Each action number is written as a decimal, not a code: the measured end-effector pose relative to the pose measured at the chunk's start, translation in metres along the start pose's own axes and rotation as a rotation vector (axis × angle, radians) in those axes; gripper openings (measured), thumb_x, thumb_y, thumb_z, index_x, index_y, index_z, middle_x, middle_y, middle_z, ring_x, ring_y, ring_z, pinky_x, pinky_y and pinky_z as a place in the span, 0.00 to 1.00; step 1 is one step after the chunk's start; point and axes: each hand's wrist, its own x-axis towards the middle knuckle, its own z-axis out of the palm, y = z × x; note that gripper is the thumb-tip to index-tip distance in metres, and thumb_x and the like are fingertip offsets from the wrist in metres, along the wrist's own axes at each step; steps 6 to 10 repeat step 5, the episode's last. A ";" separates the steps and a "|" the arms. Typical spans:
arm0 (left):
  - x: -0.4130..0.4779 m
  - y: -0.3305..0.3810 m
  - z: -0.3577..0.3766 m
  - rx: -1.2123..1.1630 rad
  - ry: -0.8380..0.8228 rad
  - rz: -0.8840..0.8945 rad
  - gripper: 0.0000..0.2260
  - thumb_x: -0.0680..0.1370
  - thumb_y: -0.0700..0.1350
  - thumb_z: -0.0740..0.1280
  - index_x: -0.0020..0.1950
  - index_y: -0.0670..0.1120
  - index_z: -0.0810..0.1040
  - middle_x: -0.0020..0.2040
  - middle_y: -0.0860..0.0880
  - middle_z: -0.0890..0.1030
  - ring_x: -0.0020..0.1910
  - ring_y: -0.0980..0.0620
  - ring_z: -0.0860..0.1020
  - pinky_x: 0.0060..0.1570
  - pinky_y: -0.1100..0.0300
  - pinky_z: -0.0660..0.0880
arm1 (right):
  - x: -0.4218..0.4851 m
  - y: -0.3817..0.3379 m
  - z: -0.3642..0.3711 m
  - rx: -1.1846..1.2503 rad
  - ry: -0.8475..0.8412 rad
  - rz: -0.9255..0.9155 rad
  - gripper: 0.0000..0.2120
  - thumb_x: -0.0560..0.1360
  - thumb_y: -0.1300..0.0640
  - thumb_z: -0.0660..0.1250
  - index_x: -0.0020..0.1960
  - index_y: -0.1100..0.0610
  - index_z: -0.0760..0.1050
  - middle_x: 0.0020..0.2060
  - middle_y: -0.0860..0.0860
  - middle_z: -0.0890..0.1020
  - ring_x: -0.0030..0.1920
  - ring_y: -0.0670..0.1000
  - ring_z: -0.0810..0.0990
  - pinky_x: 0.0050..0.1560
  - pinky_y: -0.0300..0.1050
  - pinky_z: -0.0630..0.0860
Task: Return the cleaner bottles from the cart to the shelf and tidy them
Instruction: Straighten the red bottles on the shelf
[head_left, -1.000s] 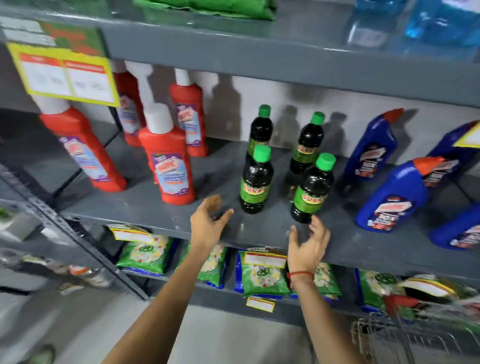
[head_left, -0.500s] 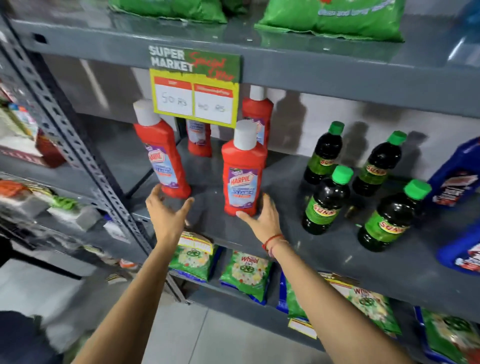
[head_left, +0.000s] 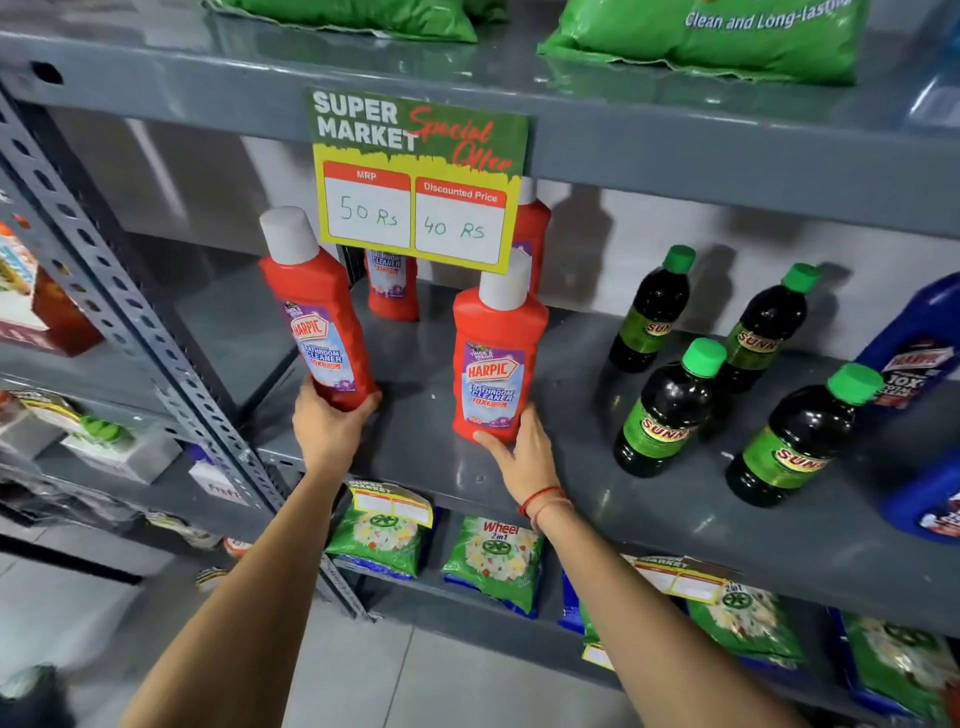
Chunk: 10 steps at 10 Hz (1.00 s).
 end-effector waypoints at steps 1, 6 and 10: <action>-0.001 -0.001 -0.002 0.001 -0.011 -0.002 0.33 0.61 0.52 0.78 0.61 0.43 0.69 0.58 0.40 0.78 0.55 0.41 0.77 0.54 0.51 0.73 | -0.001 -0.002 -0.001 -0.009 -0.012 0.013 0.29 0.71 0.54 0.71 0.66 0.62 0.63 0.62 0.60 0.76 0.62 0.57 0.74 0.64 0.52 0.73; -0.028 0.010 -0.009 -0.066 -0.010 0.000 0.31 0.64 0.48 0.76 0.63 0.44 0.67 0.61 0.41 0.76 0.60 0.43 0.74 0.62 0.47 0.72 | -0.013 -0.010 -0.024 0.019 0.000 0.001 0.32 0.65 0.54 0.76 0.63 0.61 0.67 0.61 0.59 0.77 0.60 0.55 0.77 0.60 0.50 0.76; -0.028 0.010 -0.009 -0.066 -0.010 0.000 0.31 0.64 0.48 0.76 0.63 0.44 0.67 0.61 0.41 0.76 0.60 0.43 0.74 0.62 0.47 0.72 | -0.013 -0.010 -0.024 0.019 0.000 0.001 0.32 0.65 0.54 0.76 0.63 0.61 0.67 0.61 0.59 0.77 0.60 0.55 0.77 0.60 0.50 0.76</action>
